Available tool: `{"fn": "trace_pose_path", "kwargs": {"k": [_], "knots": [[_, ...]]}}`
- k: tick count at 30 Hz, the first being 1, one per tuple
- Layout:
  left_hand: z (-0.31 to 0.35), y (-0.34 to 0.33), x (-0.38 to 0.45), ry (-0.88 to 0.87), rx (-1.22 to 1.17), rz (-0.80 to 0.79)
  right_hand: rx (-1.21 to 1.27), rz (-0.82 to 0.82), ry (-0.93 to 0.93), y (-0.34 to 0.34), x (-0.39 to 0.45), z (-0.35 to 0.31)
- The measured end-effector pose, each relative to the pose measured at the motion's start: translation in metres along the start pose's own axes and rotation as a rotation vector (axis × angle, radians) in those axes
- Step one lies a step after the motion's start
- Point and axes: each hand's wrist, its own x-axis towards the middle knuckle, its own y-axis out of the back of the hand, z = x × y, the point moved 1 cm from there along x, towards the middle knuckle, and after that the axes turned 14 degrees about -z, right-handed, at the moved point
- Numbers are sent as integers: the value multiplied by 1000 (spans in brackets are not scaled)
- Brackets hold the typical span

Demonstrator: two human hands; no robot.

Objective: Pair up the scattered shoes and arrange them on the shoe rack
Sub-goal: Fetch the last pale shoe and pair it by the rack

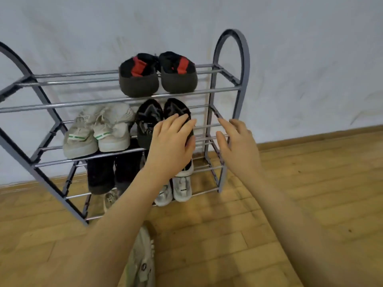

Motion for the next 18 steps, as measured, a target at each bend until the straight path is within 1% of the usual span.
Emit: {"fn": "trace_pose_path", "kwargs": {"k": [5,8,12,14,18], "knots": [[56,-78,-15,-55,-128,-167,36,6,-136,-10,-66,82],[97,-132,-27,-105,-176,-309,60,-43,-280,-22,-114,136],[157,-201,-36,-168,-205,-481,0,-70,-481,-25,-184,196],[192,-234,-42,-231,-241,-523,-32,-83,-592,-23,-223,224],[275,-285,-61,-384,-341,-686,-80,-83,-846,-11,-310,268]]}}
